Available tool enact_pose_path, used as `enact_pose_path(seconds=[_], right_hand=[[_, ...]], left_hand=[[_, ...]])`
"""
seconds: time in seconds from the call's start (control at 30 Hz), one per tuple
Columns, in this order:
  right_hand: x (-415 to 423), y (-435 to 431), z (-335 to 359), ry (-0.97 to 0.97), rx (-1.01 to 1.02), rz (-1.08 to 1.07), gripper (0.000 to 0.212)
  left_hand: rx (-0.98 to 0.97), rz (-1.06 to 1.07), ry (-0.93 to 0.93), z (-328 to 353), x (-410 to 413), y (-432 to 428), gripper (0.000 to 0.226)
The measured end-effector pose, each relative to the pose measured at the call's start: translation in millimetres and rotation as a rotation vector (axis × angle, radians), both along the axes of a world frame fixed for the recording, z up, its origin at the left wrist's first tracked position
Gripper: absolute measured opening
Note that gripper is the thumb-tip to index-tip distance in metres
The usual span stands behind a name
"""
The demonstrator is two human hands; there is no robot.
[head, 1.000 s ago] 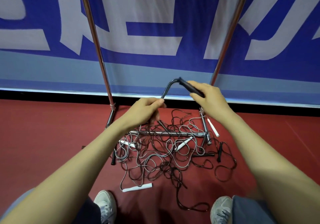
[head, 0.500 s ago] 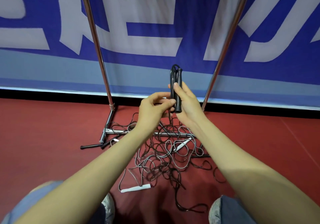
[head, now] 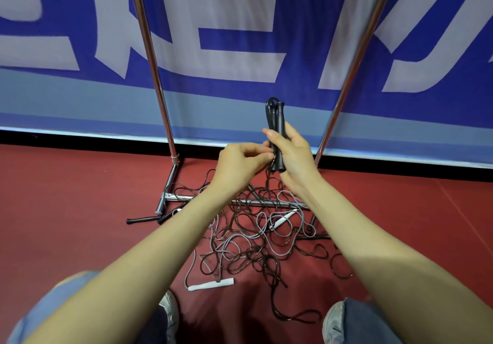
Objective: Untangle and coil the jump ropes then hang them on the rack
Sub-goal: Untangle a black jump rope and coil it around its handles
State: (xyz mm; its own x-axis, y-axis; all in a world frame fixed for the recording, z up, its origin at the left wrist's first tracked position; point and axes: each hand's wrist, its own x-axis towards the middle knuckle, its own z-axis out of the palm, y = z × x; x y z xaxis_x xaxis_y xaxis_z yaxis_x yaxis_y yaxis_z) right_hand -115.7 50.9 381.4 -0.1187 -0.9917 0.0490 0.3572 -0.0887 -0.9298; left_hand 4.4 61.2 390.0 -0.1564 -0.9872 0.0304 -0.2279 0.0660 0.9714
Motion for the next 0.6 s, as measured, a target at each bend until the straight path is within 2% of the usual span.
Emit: enact_pose_path(seconds=[0.1, 0.2, 0.27, 0.37, 0.6], right_hand=[[-2.6, -0.6, -0.2, 0.247, -0.057, -0.021, 0.026], [-5.0, 3.4, -2.9, 0.608, -0.127, 0.032, 0.048], [-5.3, 7.5, -6.3, 0.76, -0.134, 0.061, 0.055], [-7.8, 13.2, -6.8, 0.871, -0.117, 0.087, 0.062], [-21.5, 24.2, 2.8, 1.068, -0.138, 0.247, 0.069]], left_hand=[[-0.038, 0.058, -0.035, 7.6, 8.2, -9.4, 0.011], [0.003, 0.163, 0.147, 16.5, 19.3, -18.2, 0.028], [0.014, 0.159, 0.22, 19.5, 24.2, -19.8, 0.03], [0.001, 0.147, 0.226, 21.7, 30.2, -20.0, 0.024], [0.023, 0.084, 0.153, 27.0, 47.8, -22.8, 0.039]])
